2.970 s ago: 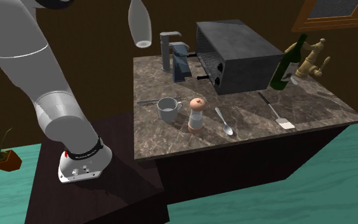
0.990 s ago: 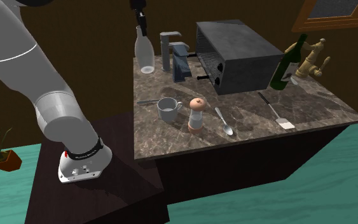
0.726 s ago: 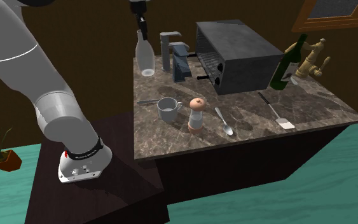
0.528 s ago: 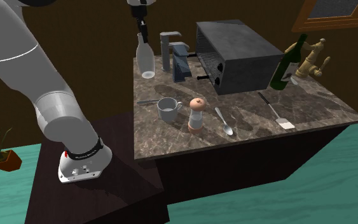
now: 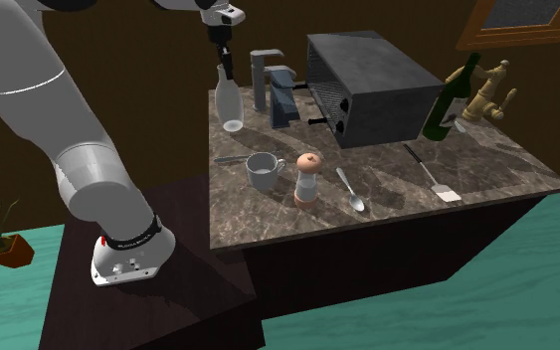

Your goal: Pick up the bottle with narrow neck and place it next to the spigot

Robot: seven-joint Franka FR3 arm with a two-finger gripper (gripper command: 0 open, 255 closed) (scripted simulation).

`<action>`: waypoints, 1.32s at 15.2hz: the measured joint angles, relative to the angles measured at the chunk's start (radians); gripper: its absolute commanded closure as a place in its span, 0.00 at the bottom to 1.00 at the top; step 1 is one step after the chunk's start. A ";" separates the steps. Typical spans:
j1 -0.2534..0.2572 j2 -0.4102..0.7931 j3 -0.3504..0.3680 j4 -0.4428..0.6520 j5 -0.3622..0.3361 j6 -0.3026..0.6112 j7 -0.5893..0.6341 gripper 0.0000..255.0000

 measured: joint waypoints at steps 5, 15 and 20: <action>0.000 0.006 0.000 -0.012 -0.005 0.017 0.003 1.00; 0.000 -0.003 0.000 -0.004 0.002 0.003 -0.001 0.00; -0.002 -0.040 -0.003 0.065 0.026 -0.096 -0.019 0.00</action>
